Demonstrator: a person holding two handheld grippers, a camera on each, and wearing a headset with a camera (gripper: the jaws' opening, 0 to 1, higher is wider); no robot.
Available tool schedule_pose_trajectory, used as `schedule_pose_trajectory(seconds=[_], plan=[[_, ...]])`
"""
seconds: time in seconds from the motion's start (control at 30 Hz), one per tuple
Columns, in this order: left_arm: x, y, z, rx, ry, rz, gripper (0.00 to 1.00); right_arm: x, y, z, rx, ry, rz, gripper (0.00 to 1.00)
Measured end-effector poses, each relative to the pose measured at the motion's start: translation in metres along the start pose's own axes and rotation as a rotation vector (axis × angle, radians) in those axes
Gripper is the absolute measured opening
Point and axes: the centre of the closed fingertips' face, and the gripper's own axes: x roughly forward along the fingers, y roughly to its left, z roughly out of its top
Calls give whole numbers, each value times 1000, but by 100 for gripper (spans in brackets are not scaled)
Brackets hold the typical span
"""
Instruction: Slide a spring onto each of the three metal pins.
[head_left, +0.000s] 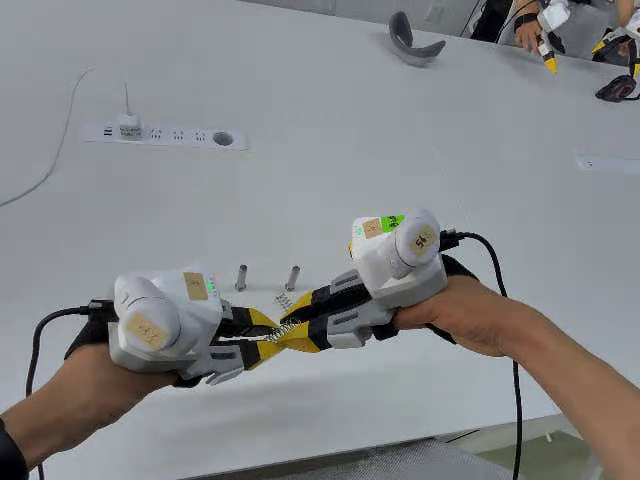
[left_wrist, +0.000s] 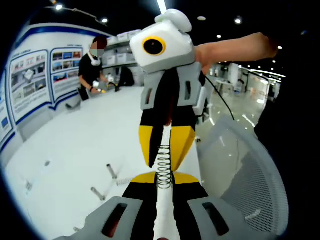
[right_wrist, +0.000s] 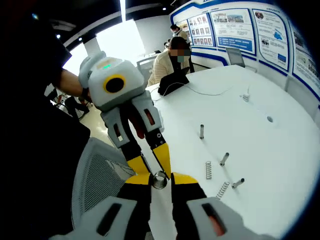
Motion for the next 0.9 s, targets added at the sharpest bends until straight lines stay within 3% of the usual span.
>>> schedule_pose_trajectory(seconds=[0.4, 0.53, 0.9], plan=[[-2, -8, -2, 10, -1, -36, 10, 3, 12, -14, -91, 102, 70, 15], [-2, -9, -2, 15, 2, -41, 10, 4, 13, -10, -88, 83, 76, 14], [0, -13, -11, -17, 16, -51, 10, 11, 14, -15, -94, 104, 83, 12]])
